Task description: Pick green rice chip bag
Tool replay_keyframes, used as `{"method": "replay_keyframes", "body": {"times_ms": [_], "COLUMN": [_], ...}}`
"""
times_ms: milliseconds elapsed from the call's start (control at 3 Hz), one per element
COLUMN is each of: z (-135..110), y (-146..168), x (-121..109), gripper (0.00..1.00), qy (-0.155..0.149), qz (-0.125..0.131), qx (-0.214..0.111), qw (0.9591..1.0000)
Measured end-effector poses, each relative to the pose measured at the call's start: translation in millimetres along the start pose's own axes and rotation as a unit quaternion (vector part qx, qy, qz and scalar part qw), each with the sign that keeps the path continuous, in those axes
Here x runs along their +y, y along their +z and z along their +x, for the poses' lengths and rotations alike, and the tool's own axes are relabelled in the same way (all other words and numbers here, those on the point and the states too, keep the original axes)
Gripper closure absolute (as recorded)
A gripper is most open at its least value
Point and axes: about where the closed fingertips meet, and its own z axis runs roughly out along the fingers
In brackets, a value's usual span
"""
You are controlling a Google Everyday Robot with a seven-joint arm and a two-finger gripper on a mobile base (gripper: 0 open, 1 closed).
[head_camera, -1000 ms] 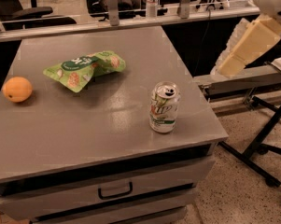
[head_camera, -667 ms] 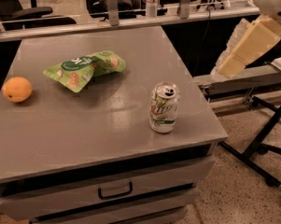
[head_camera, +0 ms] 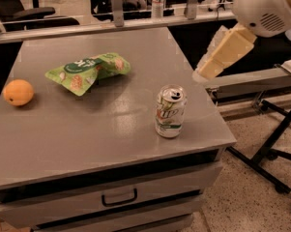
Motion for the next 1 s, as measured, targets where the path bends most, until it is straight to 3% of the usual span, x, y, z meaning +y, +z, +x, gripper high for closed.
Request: {"method": "replay_keyframes", "body": {"times_ms": [333, 667, 1000], "z": [-16, -53, -85], "y": [45, 98, 144], "x": [-6, -9, 3], "gripper": [0.00, 0.00, 0.00], "qy": [0.006, 0.004, -0.028], "qz": [0.012, 0.022, 0.030], "qx": [-0.023, -0.060, -0.094], "qw": [0.9996, 0.9979, 0.9948]}}
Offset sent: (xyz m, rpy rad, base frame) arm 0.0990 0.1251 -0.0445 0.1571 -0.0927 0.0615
